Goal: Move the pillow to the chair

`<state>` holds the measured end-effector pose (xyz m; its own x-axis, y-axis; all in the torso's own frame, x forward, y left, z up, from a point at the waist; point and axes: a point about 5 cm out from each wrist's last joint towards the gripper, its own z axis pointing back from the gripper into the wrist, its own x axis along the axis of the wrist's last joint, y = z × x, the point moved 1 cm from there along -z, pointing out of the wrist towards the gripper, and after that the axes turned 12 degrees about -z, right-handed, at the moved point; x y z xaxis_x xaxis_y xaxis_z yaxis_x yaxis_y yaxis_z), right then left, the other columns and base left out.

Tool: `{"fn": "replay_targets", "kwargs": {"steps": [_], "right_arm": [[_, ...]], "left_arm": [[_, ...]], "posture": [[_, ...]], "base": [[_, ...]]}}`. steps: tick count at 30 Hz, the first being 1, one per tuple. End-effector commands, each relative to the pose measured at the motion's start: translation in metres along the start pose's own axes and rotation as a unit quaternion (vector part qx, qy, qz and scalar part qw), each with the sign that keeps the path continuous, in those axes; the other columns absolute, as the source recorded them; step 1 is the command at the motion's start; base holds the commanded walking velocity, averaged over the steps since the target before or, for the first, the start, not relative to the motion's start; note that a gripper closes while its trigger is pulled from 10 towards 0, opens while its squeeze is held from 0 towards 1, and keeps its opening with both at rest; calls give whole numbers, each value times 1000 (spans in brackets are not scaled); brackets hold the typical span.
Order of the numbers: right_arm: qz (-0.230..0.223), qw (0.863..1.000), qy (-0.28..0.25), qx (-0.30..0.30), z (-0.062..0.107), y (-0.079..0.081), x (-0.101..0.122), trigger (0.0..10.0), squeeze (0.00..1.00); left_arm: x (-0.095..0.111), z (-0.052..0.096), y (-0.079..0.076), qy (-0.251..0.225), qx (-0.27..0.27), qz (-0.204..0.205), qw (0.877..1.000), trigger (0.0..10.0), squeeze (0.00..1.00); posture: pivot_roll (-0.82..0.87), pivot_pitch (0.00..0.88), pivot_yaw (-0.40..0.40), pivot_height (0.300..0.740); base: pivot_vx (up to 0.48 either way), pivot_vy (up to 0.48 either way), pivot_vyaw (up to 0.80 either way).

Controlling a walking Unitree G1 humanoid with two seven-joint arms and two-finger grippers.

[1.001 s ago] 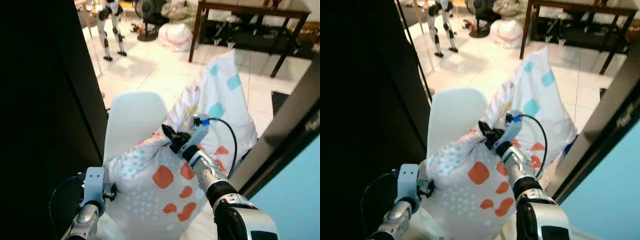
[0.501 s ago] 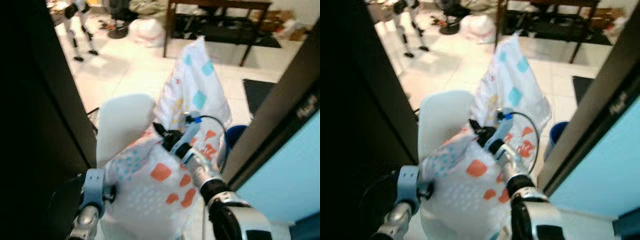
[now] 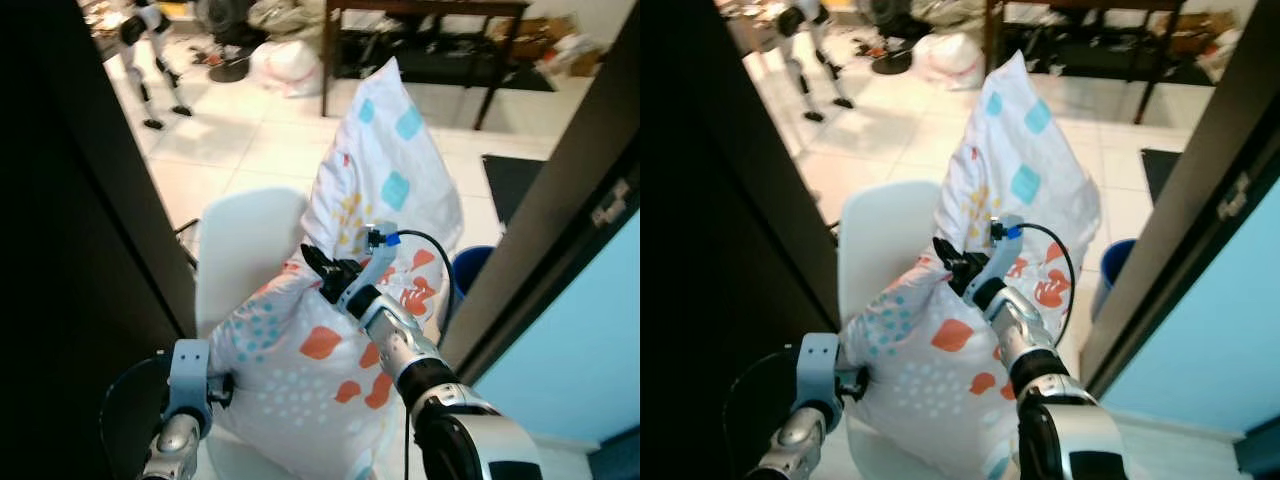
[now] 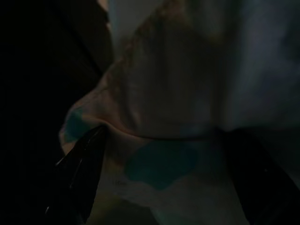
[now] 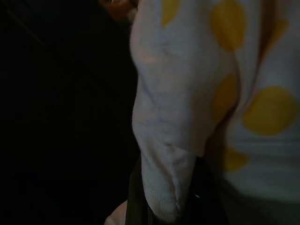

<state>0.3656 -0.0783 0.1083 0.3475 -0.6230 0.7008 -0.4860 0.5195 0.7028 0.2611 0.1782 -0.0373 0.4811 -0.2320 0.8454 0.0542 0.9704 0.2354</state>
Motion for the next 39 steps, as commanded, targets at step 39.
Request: {"fn": "replay_targets", "kwargs": {"steps": [39], "right_arm": [[152, 941, 215, 214, -3, 56, -78, 10000, 0]], "left_arm": [[2, -2, 11, 7, 41, -1, 999, 10000, 0]], "posture": [[-90, 63, -9, 740]], "base": [[0, -107, 0]]}}
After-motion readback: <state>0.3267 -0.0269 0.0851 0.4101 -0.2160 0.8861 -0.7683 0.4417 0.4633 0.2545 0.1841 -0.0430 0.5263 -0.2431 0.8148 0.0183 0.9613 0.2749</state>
